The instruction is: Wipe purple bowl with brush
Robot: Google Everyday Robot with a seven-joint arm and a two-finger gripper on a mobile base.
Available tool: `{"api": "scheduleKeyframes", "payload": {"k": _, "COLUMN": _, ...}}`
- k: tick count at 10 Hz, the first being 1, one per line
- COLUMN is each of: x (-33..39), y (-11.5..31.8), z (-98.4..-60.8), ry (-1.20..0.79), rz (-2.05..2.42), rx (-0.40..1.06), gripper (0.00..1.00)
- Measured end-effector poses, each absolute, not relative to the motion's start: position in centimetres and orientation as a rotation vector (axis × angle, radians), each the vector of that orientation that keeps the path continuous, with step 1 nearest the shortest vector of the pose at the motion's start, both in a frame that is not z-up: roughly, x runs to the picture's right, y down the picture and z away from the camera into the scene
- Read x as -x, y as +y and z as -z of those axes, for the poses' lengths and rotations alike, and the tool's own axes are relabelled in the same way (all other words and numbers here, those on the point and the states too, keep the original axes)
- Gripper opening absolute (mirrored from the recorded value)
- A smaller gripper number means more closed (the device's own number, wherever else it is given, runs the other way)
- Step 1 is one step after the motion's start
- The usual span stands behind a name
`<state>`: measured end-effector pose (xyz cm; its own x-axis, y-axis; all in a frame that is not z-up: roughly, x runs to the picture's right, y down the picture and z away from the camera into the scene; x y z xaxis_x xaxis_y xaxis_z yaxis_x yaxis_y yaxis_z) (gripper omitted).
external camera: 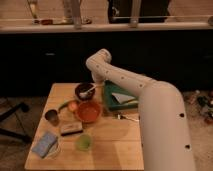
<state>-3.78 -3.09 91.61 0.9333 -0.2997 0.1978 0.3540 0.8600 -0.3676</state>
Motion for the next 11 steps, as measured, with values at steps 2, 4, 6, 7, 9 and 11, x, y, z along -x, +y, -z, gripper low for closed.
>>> {"api": "scheduleKeyframes", "payload": {"k": 2, "x": 4.2, "y": -4.2, "z": -92.1, "ry": -0.118, "rz": 0.371, "rx": 0.411, "gripper": 0.0}}
{"api": "scheduleKeyframes", "payload": {"k": 4, "x": 4.5, "y": -5.4, "z": -92.6, "ry": -0.102, "rz": 0.393, "rx": 0.408, "gripper": 0.0}}
{"api": "scheduleKeyframes", "payload": {"k": 6, "x": 4.5, "y": -6.6, "z": -92.7, "ry": -0.073, "rz": 0.413, "rx": 0.405, "gripper": 0.0}}
{"api": "scheduleKeyframes", "payload": {"k": 7, "x": 4.3, "y": -7.0, "z": -92.6, "ry": -0.062, "rz": 0.416, "rx": 0.404, "gripper": 0.0}}
{"api": "scheduleKeyframes", "payload": {"k": 9, "x": 3.0, "y": -7.5, "z": -92.1, "ry": -0.027, "rz": 0.423, "rx": 0.406, "gripper": 0.0}}
{"api": "scheduleKeyframes", "payload": {"k": 11, "x": 2.5, "y": -7.4, "z": -91.4, "ry": -0.008, "rz": 0.441, "rx": 0.414, "gripper": 0.0}}
